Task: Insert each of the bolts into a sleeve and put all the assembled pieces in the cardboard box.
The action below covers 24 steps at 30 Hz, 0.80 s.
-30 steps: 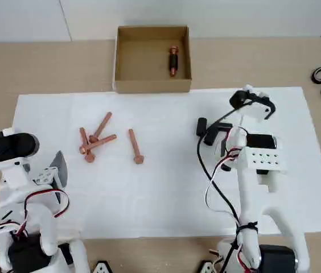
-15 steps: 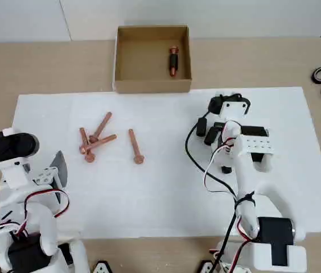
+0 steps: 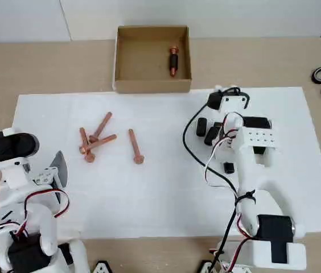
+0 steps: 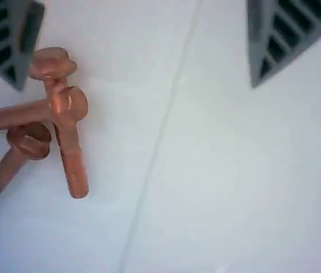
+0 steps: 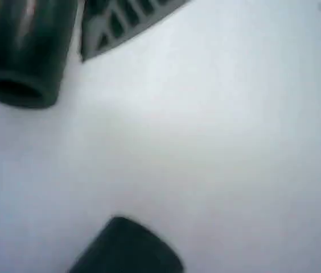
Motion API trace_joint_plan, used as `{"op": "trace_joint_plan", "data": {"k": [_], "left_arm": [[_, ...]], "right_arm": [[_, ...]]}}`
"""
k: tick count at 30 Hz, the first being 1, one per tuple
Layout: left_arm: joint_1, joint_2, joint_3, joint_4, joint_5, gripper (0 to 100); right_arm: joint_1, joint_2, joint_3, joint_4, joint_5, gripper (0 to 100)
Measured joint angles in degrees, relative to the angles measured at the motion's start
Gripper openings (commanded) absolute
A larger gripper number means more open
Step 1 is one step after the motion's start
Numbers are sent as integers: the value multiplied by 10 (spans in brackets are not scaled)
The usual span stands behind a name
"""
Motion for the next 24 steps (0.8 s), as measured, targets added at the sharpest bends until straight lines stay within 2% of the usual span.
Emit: {"op": "trace_joint_plan", "data": {"k": [15, 24], "left_arm": [[0, 0, 0, 0, 0, 245], [0, 0, 0, 0, 0, 245]], "right_arm": [[-16, 4, 0, 11, 1, 172], [-16, 76, -29, 11, 1, 172]]}}
